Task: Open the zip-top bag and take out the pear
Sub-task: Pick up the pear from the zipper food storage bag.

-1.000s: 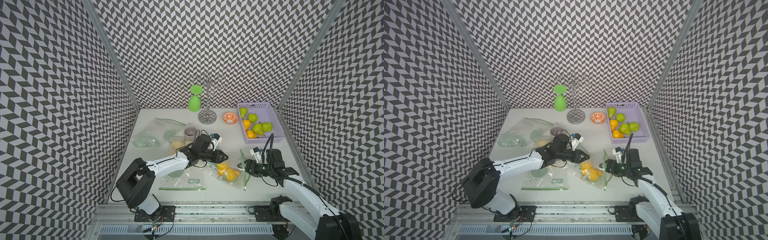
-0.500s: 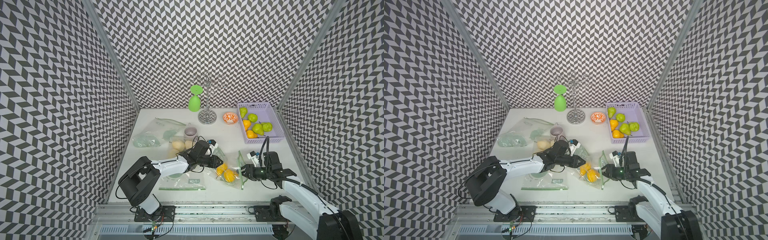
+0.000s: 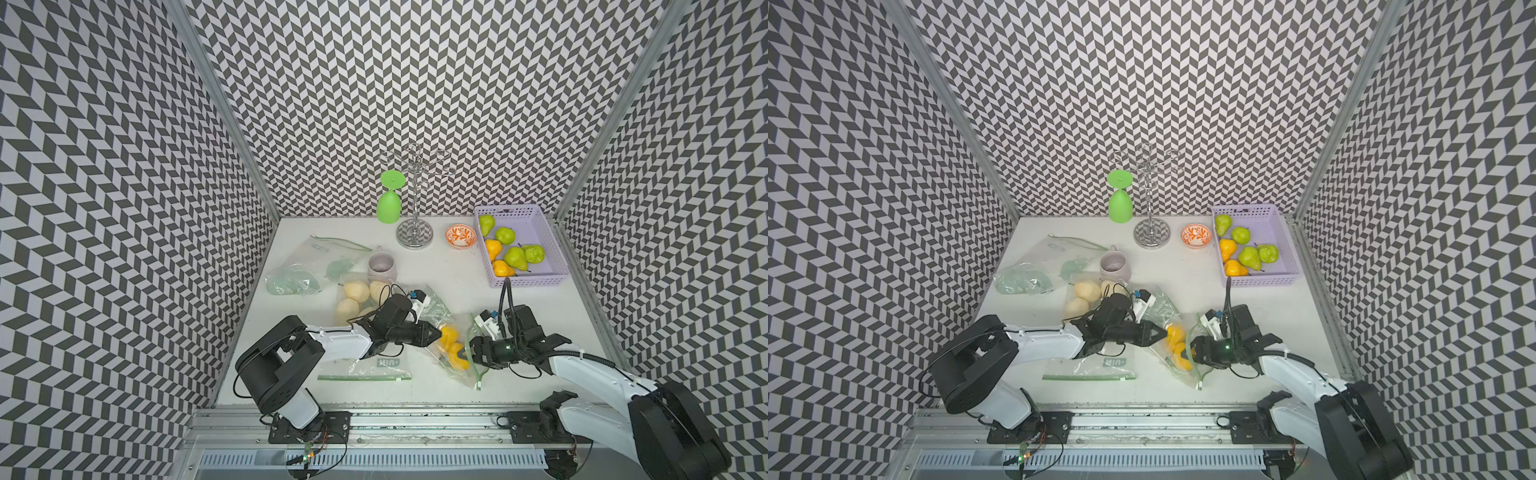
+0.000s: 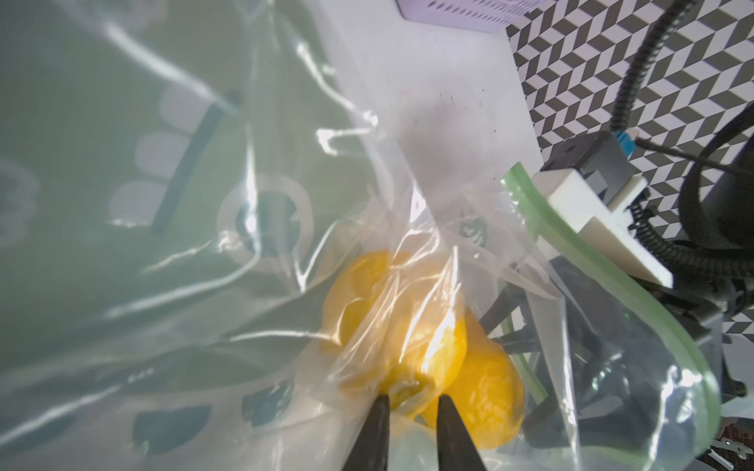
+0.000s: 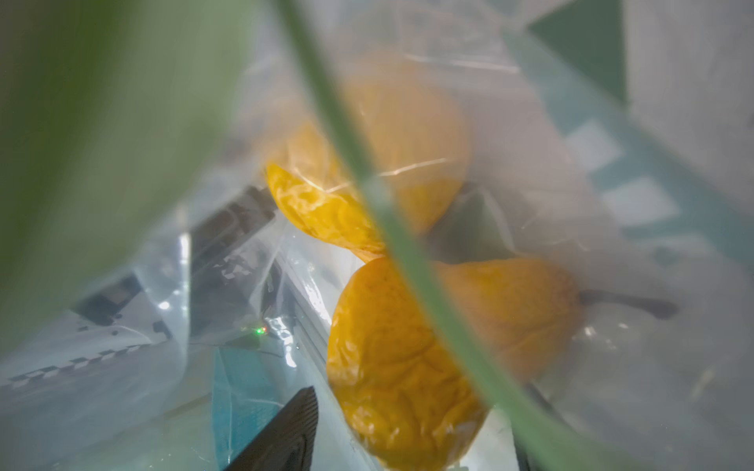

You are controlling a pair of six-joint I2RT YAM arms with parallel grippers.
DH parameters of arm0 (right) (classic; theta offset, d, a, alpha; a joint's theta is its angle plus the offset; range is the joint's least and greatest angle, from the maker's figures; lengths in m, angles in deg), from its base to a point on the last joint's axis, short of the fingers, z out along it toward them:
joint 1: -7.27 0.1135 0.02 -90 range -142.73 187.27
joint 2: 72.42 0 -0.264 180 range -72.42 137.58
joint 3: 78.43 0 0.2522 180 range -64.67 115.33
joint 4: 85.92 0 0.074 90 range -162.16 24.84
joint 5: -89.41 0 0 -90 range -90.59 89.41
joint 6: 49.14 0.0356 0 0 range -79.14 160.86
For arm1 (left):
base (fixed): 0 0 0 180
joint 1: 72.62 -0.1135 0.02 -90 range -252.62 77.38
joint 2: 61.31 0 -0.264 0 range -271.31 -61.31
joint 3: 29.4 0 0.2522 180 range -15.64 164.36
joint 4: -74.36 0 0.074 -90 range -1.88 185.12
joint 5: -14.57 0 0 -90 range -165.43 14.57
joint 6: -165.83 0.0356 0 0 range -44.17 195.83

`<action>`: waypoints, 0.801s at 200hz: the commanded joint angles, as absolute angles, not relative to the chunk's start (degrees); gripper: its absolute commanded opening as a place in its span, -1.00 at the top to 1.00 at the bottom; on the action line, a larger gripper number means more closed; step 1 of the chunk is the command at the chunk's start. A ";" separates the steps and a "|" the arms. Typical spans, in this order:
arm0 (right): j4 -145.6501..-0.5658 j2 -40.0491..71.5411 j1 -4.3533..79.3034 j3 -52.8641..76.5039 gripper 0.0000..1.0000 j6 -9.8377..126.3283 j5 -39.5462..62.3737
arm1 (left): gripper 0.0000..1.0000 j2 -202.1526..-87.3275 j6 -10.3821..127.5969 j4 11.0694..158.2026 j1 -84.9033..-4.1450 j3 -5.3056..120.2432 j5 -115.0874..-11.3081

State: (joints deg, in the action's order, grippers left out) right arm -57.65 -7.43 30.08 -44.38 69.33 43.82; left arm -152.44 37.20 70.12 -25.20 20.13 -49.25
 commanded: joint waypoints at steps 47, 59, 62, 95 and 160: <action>-65.34 -1.70 35.16 -44.02 -0.75 70.80 40.93 | 0.57 -156.21 34.30 65.21 -22.44 15.45 -48.44; -65.15 -0.93 35.17 -43.64 -0.71 71.05 39.53 | 0.58 -156.01 34.26 65.06 -22.44 15.22 -48.28; -64.96 -0.86 35.15 -43.42 -0.68 71.05 39.10 | 0.58 -155.92 34.33 64.93 -22.42 15.14 -48.27; -61.61 -4.05 35.09 -40.73 -0.24 71.74 35.58 | 0.58 -154.80 35.37 66.29 -23.25 14.84 -48.26; -43.67 -12.56 34.66 -33.28 -0.17 68.28 28.58 | 0.58 -154.46 37.41 67.21 -29.21 14.00 -47.92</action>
State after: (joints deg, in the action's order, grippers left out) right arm -51.12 -9.39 34.85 -36.81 70.12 32.78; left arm -154.89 35.71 66.75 -26.47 14.80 -48.38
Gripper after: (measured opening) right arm 0.636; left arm 0.210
